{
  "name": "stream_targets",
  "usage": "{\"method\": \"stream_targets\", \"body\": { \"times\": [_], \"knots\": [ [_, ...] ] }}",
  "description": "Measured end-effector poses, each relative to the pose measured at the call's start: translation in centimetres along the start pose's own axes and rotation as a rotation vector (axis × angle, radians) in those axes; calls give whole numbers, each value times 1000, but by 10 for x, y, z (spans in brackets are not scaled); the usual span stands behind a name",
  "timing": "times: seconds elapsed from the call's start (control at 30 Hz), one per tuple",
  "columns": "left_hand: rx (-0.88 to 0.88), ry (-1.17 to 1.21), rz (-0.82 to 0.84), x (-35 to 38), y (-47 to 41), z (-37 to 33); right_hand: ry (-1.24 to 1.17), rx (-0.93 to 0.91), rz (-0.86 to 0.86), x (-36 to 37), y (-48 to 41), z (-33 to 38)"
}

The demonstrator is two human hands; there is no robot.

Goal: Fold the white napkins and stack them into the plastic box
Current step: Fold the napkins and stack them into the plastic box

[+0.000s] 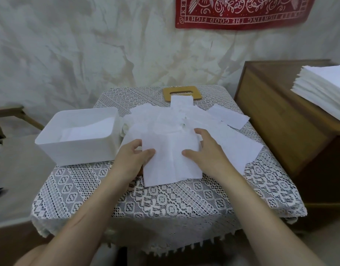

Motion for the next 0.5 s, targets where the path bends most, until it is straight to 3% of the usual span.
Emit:
{"method": "stream_targets", "body": {
  "times": [0.23, 0.5],
  "knots": [
    [45, -34, -50, -5, -3, 1, -63, 78, -157, -15, -17, -11],
    [90, -146, -54, -5, -3, 0, -30, 51, -100, -16, -10, -11]
  ]
}}
Point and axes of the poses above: each hand's wrist, its own y-axis away from the middle knuckle, its own x-axis out of the palm, z = x × y, the point moved 2 cm from there along -y, towards the middle knuckle, and after that the axes turned 15 degrees about -z, right-handed, at the moved point
